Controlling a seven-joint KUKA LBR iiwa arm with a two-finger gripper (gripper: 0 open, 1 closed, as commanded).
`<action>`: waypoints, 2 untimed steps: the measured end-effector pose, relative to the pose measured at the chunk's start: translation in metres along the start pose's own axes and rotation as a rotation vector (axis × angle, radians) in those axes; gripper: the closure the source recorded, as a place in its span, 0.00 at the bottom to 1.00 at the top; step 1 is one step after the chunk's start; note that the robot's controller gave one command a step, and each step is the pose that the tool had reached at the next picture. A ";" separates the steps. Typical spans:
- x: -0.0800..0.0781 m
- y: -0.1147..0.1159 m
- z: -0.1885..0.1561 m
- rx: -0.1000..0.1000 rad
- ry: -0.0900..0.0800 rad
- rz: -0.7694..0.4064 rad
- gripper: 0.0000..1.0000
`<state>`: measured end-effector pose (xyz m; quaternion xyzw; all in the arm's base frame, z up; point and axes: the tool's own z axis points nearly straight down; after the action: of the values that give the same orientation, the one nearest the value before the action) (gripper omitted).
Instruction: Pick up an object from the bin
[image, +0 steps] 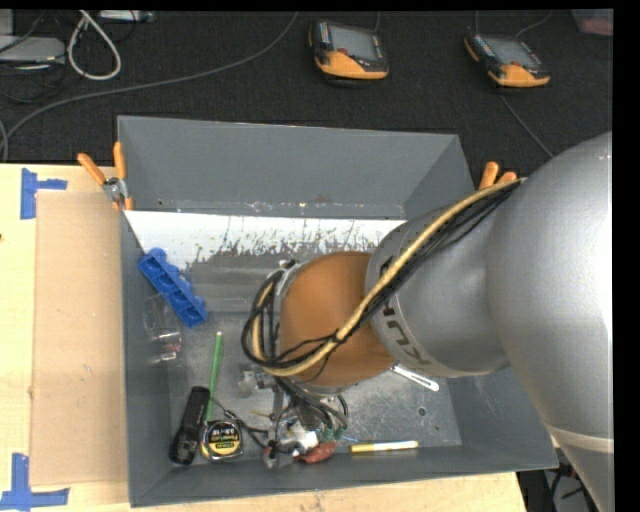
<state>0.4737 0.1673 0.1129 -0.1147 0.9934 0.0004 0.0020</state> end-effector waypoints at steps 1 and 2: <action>0.002 -0.001 0.002 -0.001 0.012 -0.227 0.00; 0.010 -0.048 0.036 -0.001 -0.009 0.132 0.00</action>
Offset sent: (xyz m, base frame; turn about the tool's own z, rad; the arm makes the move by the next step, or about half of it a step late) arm -0.0013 -0.0562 -0.0429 0.1381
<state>0.4756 0.1183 0.0765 -0.0490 0.9988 0.0013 0.0062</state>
